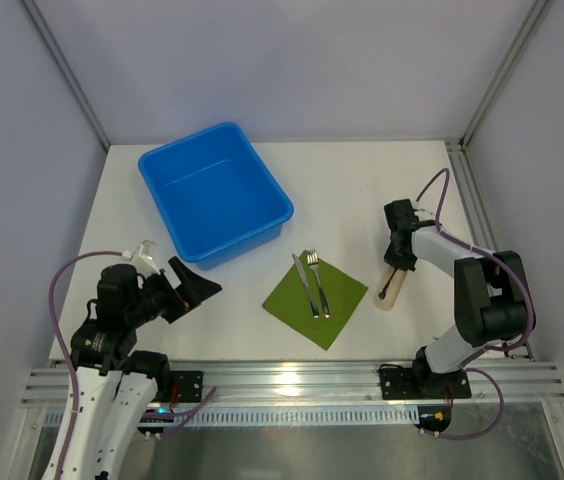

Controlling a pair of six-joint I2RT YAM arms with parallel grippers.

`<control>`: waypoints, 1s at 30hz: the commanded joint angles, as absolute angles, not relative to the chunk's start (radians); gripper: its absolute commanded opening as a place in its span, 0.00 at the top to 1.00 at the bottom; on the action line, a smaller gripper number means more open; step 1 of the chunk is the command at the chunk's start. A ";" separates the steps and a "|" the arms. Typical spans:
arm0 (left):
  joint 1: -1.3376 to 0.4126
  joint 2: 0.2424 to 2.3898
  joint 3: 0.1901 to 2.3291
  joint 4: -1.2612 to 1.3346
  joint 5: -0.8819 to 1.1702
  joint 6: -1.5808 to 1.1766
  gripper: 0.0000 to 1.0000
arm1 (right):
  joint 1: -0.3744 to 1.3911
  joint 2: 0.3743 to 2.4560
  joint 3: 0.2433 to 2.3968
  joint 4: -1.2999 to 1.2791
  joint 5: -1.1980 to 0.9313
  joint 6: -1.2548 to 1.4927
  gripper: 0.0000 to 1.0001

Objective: Place the utensils on the paper napkin and roll it up
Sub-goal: Pick up the utensils from the container.

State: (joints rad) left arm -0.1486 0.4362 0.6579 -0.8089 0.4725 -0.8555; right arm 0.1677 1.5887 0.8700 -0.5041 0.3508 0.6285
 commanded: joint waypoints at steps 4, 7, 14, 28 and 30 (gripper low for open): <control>-0.150 0.403 0.677 -0.819 0.501 -0.850 0.08 | 0.167 1.450 0.818 -0.499 0.302 0.606 0.96; -0.152 0.420 0.657 -0.787 0.523 -0.850 0.09 | 0.167 1.358 0.798 -0.494 0.298 0.588 0.96; -0.152 0.472 0.652 -0.727 0.561 -0.856 0.13 | 0.169 1.212 0.805 -0.525 0.244 0.558 0.96; -0.325 0.623 0.635 -0.473 0.500 -0.966 0.17 | 0.452 1.152 0.769 -0.214 -0.276 0.469 0.96; -0.426 0.669 0.624 -0.404 0.460 -0.991 0.17 | 0.489 1.152 0.749 -0.137 -0.372 0.486 0.96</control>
State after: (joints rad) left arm -0.3363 0.6212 0.6300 -0.5491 0.5106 -0.9466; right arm 0.4416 1.1522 0.7708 -0.3195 -0.2016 0.4919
